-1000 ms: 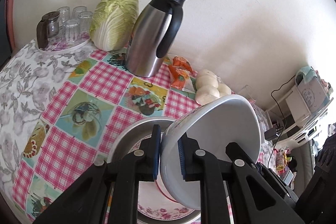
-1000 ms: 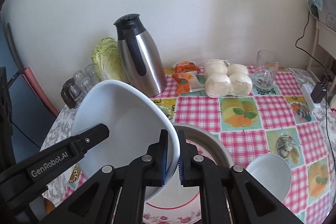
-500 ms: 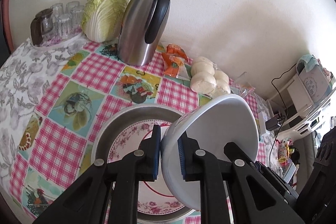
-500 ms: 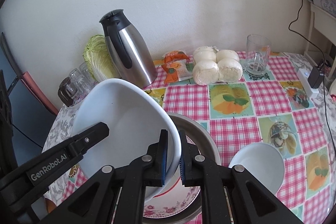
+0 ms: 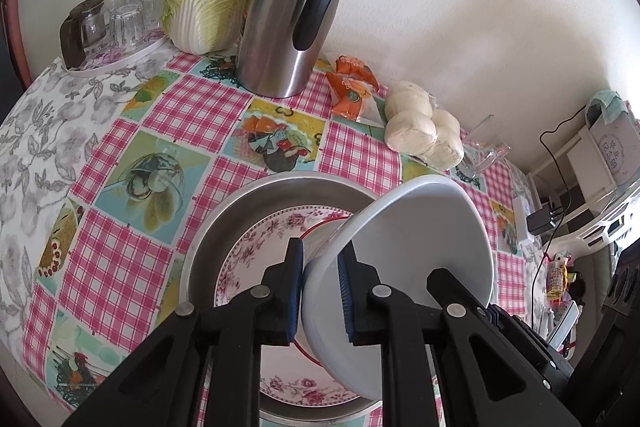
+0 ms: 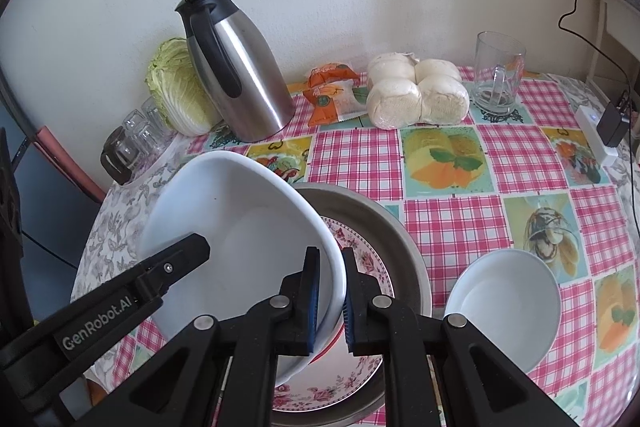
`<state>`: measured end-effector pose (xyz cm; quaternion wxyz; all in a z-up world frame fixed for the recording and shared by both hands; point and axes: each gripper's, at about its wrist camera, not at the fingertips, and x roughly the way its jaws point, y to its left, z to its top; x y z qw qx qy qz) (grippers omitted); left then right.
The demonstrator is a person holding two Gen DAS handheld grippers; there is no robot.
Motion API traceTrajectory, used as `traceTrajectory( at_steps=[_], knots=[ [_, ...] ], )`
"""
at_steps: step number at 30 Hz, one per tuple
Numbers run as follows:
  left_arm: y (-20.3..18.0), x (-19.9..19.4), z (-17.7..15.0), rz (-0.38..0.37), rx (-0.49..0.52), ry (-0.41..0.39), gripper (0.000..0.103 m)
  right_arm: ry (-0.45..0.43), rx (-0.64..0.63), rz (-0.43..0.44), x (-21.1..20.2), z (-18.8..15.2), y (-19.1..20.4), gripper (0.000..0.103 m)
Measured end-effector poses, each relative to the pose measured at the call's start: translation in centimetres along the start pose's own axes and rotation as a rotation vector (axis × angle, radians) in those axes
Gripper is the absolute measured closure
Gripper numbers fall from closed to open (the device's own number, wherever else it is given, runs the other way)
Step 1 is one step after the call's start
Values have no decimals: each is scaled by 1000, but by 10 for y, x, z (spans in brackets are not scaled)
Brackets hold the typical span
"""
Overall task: Organize plates and bowls
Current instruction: 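Lower the square white bowl into the red-rimmed bowl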
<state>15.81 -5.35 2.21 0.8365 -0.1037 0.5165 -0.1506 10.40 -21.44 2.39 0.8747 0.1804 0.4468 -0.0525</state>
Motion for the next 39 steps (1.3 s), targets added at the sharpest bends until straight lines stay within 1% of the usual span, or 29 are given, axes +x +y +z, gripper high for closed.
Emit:
traceTrajectory(
  at_steps=[9, 13, 16, 23, 30, 39],
  knots=[
    [4, 16, -2, 13, -9, 43, 87, 37, 20, -17, 12, 0, 0, 90],
    [5, 19, -3, 44, -1, 42, 85, 53, 35, -27, 19, -1, -1, 90],
    [6, 20, -3, 41, 0, 41, 82, 43, 31, -34, 20, -1, -1, 89],
    [6, 20, -3, 37, -3, 41, 82, 43, 26, -39, 20, -1, 0, 89],
    [9, 19, -1, 14, -23, 49, 82, 46, 38, -35, 19, -1, 0, 89],
    [11, 2, 1, -2, -25, 20, 81, 28, 47, -39, 10, 1, -2, 89]
  ],
)
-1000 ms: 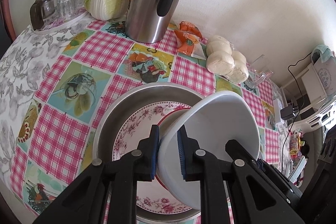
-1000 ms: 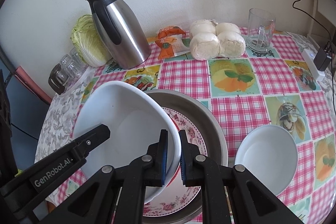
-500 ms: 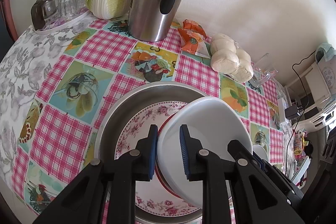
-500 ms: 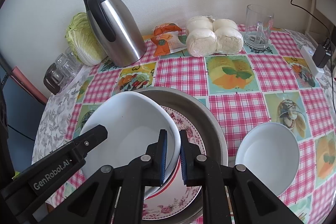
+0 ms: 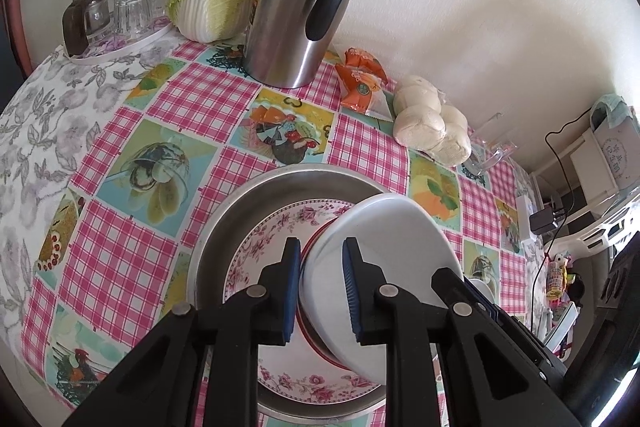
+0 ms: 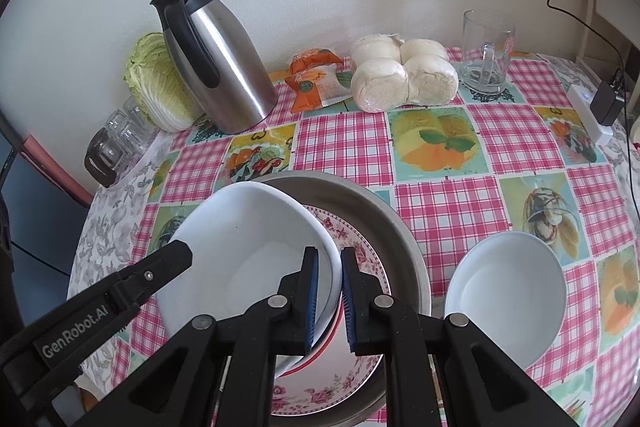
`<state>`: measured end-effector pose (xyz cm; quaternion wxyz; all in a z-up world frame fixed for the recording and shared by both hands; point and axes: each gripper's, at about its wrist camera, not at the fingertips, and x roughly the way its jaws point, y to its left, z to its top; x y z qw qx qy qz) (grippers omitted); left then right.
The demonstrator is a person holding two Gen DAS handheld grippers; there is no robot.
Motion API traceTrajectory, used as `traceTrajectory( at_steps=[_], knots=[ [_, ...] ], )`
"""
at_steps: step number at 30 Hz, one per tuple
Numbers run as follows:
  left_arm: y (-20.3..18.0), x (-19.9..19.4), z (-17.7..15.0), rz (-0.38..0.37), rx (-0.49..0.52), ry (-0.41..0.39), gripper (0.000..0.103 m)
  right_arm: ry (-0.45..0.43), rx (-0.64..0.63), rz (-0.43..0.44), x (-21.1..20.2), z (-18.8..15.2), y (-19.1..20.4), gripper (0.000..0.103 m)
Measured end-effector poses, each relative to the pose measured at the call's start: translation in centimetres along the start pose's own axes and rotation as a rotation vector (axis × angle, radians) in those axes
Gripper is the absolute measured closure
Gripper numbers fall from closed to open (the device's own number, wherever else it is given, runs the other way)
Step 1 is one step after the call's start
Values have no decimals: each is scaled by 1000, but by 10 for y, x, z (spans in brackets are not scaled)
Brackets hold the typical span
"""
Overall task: Organize plates and bowls
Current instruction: 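Lower the square white bowl into the red-rimmed bowl, then open both grippers to release the square bowl and withdraw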
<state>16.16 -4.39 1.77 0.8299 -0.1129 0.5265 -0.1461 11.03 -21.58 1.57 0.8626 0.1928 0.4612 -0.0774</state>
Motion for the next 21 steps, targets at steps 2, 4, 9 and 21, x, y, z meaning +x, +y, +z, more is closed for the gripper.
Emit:
traceTrajectory(
  at_steps=[2, 4, 9, 21],
  knots=[
    [2, -5, 0, -3, -5, -9, 69, -7, 5, 1, -5, 1, 0, 89],
    [6, -9, -1, -2, -15, -18, 59, -13, 5, 5, -10, 1, 0, 77],
    [15, -18, -5, 4, -48, -32, 38, -30, -11, -12, -22, -2, 2, 42],
    [14, -34, -24, 45, -79, -102, 6, -117, -10, -70, -59, -12, -30, 0]
  ],
)
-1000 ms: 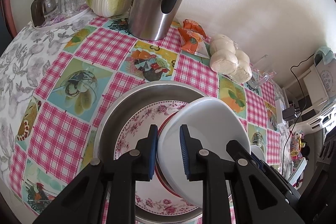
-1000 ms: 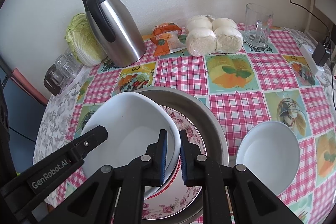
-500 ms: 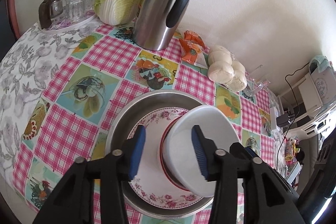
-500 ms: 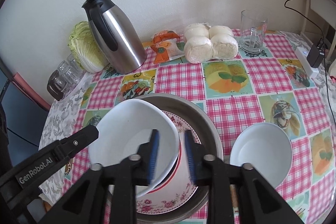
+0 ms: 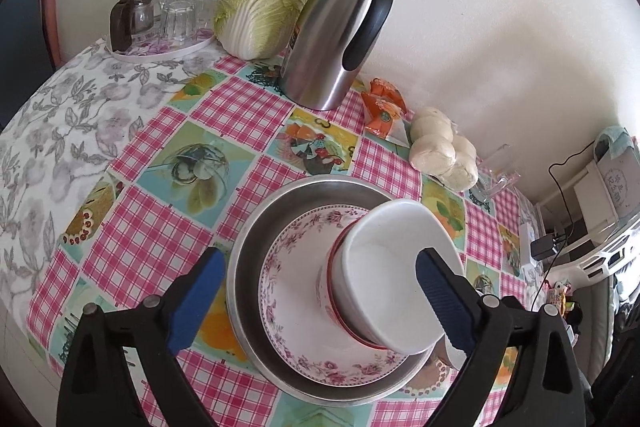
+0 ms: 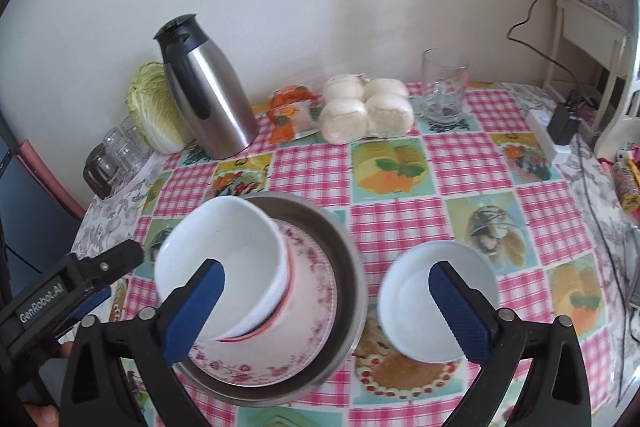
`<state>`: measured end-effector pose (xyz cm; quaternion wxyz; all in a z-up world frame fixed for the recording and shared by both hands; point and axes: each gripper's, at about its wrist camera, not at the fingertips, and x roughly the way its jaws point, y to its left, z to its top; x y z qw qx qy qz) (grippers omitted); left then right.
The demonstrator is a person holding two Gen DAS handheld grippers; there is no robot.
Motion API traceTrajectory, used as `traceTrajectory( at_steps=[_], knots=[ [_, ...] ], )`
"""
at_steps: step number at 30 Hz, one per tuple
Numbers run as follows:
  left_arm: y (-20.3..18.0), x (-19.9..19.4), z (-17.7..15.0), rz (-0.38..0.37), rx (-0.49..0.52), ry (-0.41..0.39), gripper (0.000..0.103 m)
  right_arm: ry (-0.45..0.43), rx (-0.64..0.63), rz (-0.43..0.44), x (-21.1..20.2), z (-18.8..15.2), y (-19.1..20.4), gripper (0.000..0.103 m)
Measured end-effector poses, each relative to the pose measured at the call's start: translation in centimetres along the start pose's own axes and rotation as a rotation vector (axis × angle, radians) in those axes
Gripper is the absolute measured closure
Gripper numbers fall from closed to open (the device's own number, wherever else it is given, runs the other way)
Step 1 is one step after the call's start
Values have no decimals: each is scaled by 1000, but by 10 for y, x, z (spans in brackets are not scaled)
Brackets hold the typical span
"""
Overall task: Organize plates and bowls
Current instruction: 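Open both grippers to release the square bowl and withdraw, then move both grippers to the rim of the pale blue-grey bowl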
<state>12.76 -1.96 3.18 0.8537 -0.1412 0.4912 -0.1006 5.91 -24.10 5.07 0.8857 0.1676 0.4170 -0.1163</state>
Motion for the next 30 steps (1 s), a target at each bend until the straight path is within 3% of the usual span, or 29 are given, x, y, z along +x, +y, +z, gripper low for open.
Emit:
traceTrajectory(
  at_steps=[8, 12, 19, 30],
  knots=[
    [-41, -13, -13, -20, 86, -55, 2, -81, 116, -52, -24, 8, -59, 0],
    [-73, -11, -22, -61, 158, -34, 2, -99, 148, -105, -30, 11, -89, 0],
    [-131, -2, -48, -117, 292, 40, 2, -21, 151, -189, -16, 10, -125, 0],
    [-158, 34, -73, -167, 275, 169, 2, 162, 220, -236, 32, -16, -166, 0]
  ],
)
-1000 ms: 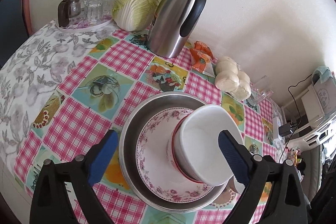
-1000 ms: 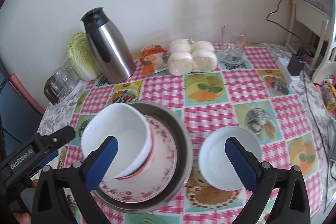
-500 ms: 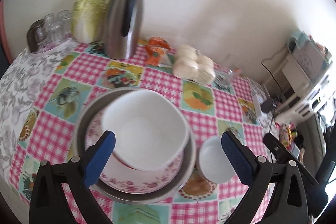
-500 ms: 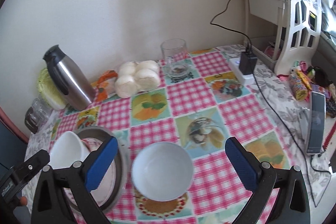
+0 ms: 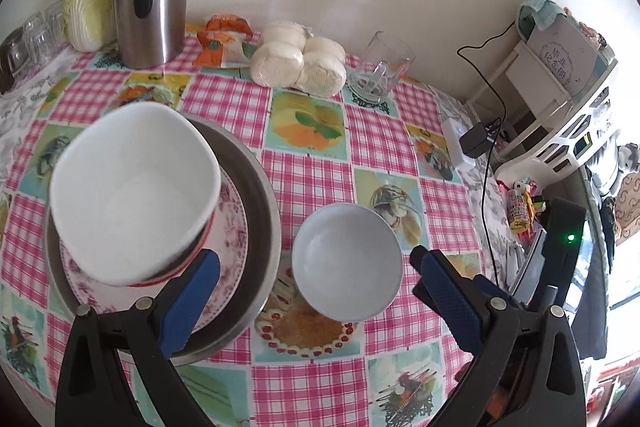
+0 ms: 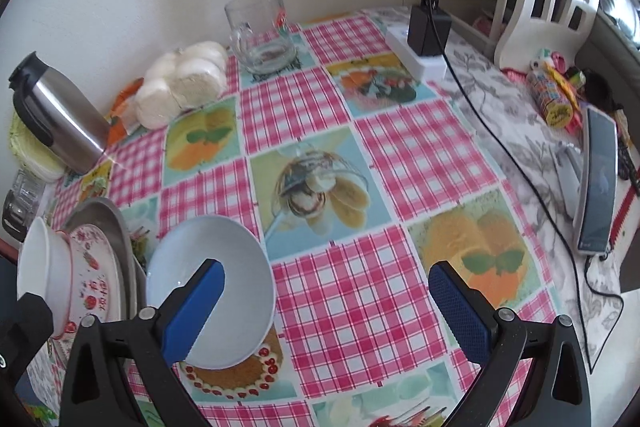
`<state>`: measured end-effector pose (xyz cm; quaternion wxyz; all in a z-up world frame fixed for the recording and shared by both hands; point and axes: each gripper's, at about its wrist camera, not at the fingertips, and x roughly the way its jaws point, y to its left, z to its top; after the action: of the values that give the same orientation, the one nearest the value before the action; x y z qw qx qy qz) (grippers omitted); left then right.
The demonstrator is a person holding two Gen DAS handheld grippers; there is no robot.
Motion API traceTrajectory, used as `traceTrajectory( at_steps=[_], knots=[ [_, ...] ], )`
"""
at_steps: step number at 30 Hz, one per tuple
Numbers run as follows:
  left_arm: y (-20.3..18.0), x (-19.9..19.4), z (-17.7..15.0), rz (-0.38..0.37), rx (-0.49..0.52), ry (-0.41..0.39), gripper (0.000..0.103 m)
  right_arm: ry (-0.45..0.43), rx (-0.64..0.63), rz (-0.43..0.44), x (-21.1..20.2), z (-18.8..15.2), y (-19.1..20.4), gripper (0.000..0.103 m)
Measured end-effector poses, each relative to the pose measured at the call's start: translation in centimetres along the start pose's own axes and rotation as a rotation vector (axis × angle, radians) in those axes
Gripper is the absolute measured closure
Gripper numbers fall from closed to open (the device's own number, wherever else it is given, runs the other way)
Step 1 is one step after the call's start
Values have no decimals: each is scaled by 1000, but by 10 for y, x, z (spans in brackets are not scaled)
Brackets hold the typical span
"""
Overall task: Organize plates and bowls
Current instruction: 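Move both grippers to the rim of the pale blue-grey bowl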
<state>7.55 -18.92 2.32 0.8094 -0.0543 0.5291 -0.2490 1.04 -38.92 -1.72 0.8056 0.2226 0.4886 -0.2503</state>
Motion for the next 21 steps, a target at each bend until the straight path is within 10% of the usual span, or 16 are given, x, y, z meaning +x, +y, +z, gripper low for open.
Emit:
traceTrajectory(
  at_steps=[8, 21],
  knots=[
    [1, 21, -6, -17, -46, 48, 3, 52, 2, 24, 19, -7, 6, 4],
    [2, 42, -11, -50, -89, 104, 14, 103, -27, 82, 39, -16, 22, 80]
  ],
)
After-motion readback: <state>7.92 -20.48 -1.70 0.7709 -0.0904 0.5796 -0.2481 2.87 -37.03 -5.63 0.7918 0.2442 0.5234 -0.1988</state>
